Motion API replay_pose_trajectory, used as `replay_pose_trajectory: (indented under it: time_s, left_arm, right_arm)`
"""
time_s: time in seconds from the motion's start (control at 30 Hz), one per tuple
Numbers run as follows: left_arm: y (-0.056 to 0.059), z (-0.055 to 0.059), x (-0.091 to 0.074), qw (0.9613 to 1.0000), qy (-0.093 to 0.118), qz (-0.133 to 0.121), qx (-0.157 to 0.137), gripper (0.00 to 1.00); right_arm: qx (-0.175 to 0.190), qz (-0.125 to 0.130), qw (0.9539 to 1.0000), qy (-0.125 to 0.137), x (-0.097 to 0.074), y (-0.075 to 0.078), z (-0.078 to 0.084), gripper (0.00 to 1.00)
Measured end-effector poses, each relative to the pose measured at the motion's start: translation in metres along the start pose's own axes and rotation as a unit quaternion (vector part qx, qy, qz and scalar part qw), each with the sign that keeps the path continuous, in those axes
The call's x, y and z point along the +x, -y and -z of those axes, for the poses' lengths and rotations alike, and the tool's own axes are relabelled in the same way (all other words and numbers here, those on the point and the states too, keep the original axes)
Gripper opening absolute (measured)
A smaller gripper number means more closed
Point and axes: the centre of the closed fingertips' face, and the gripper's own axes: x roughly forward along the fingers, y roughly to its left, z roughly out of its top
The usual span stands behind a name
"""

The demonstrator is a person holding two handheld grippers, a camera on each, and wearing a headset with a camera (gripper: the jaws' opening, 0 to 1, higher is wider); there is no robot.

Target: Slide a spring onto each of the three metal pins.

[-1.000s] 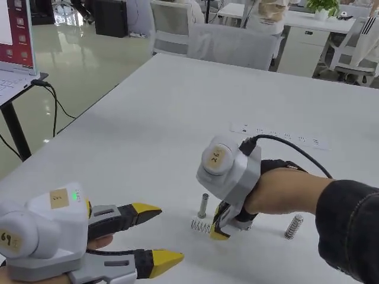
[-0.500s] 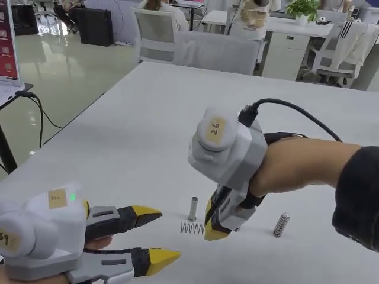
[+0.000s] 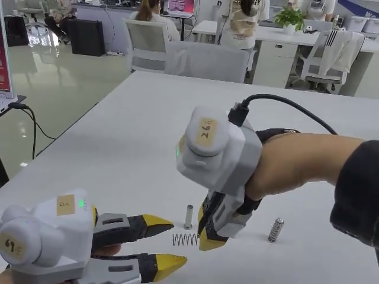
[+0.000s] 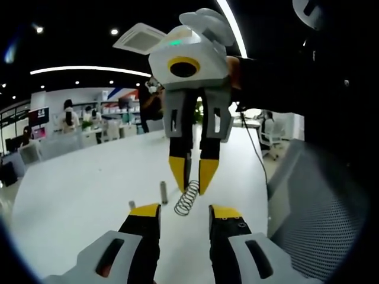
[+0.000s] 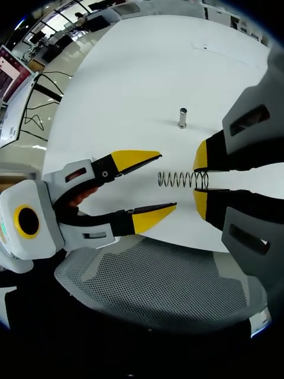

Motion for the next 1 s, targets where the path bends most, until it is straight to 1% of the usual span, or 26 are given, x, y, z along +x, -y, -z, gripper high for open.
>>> replay_pose_trajectory:
  time_s: [0.1, 0.3, 0.6, 0.67, 0.8, 1.0]
  left_arm:
    - [0.004, 0.0, 0.002, 1.0, 0.0, 0.009, 0.003, 0.22]
    - [0.012, -0.001, 0.005, 0.9997, 0.0, 0.022, 0.007, 0.14]
    - [0.014, -0.003, 0.004, 0.9996, 0.005, 0.027, 0.006, 0.05]
    - [0.015, -0.004, 0.004, 0.9996, 0.008, 0.028, 0.004, 0.04]
    - [0.016, -0.003, 0.005, 0.9995, 0.008, 0.03, 0.003, 0.03]
    - [0.018, -0.006, 0.006, 0.9993, 0.013, 0.036, -0.002, 0.03]
  right_arm:
    - [-0.009, -0.004, 0.9999, 0.001, -0.001, -0.004, -0.002, 0.07]
    - [-0.023, -0.006, 0.9997, 0.0, -0.003, -0.006, -0.003, 0.07]
    - [-0.047, -0.01, 0.9988, -0.003, -0.002, -0.011, -0.003, 0.07]
    - [-0.054, -0.011, 0.9985, -0.003, -0.002, -0.011, -0.002, 0.07]
    - [-0.055, -0.011, 0.9984, -0.002, -0.002, -0.012, -0.001, 0.07]
    - [-0.046, -0.011, 0.9989, 0.003, -0.004, -0.013, 0.0, 0.08]
